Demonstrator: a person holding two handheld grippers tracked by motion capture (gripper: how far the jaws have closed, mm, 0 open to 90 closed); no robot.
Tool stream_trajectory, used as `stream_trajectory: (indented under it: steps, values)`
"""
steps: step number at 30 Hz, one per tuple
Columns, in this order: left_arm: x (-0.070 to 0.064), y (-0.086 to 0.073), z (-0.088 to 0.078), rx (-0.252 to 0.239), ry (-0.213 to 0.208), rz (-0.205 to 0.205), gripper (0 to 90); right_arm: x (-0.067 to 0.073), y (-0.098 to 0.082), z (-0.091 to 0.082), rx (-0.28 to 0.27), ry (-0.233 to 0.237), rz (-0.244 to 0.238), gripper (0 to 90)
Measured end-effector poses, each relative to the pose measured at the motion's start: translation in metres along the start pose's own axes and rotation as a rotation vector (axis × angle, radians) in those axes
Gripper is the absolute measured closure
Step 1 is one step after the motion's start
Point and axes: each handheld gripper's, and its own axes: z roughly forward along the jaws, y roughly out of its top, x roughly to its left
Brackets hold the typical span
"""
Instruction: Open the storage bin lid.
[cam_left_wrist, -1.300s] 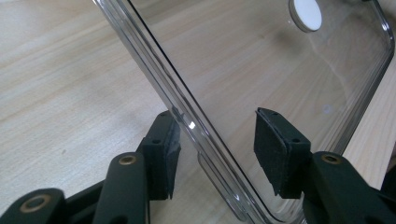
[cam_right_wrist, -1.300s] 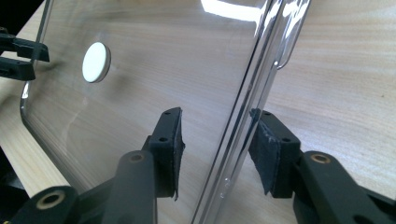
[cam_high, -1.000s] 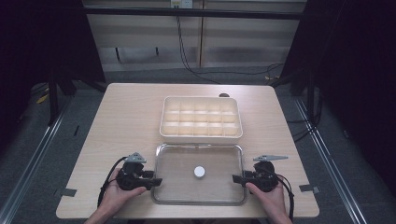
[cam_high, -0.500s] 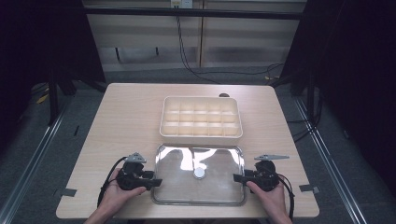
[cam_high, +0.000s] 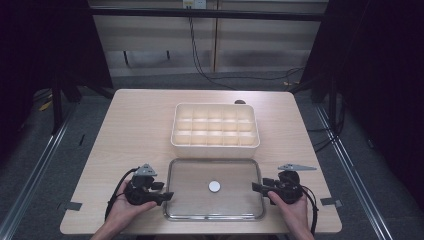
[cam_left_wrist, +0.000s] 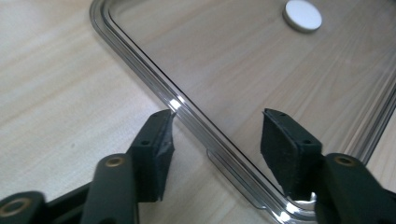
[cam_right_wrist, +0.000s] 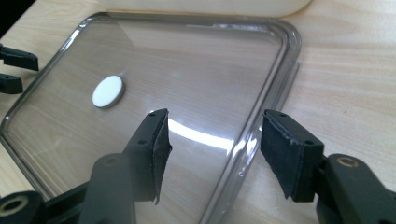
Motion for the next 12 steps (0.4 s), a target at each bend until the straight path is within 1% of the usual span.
stream_trajectory:
  steps: [1,2,3,4,5,6,7,8,9,10,11,12]
  values:
    - [0.001,0.000,-0.002,-0.008,-0.004,-0.002,41.9,0.000,0.001,-0.001,-0.010,0.008,-0.004,41.1]
    - [0.001,0.001,-0.007,-0.033,0.002,-0.006,38.6,0.001,0.002,-0.007,-0.048,0.030,-0.024,40.2]
    - [0.001,0.001,-0.010,-0.052,0.000,-0.009,36.8,0.002,0.003,-0.011,-0.069,0.030,-0.041,39.2]
    - [0.001,0.001,-0.010,-0.052,0.000,-0.009,34.8,0.002,0.003,-0.011,-0.069,0.030,-0.041,39.2]
    - [0.001,0.002,-0.013,-0.076,-0.004,-0.006,33.0,0.003,0.004,-0.019,-0.111,0.032,-0.079,38.1]
    - [0.002,0.001,-0.017,-0.097,0.000,-0.001,31.8,0.003,0.004,-0.023,-0.132,0.029,-0.092,36.8]
    - [0.002,0.001,-0.024,-0.135,0.009,0.011,31.0,0.003,0.004,-0.027,-0.145,0.024,-0.099,35.9]
    - [0.001,0.000,-0.027,-0.153,0.014,0.018,30.2,0.003,0.003,-0.031,-0.165,0.023,-0.104,35.2]
    - [0.001,0.000,-0.027,-0.153,0.014,0.018,29.4,0.003,0.003,-0.031,-0.165,0.023,-0.104,35.2]
    - [0.001,-0.001,-0.031,-0.165,0.015,0.031,29.4,0.002,0.003,-0.036,-0.181,0.017,-0.110,33.8]
    - [0.002,-0.004,-0.036,-0.189,0.032,0.036,27.5,0.000,0.001,-0.044,-0.201,-0.001,-0.124,31.5]
    - [0.002,-0.004,-0.036,-0.189,0.032,0.036,26.4,0.000,0.001,-0.044,-0.201,-0.001,-0.124,31.5]
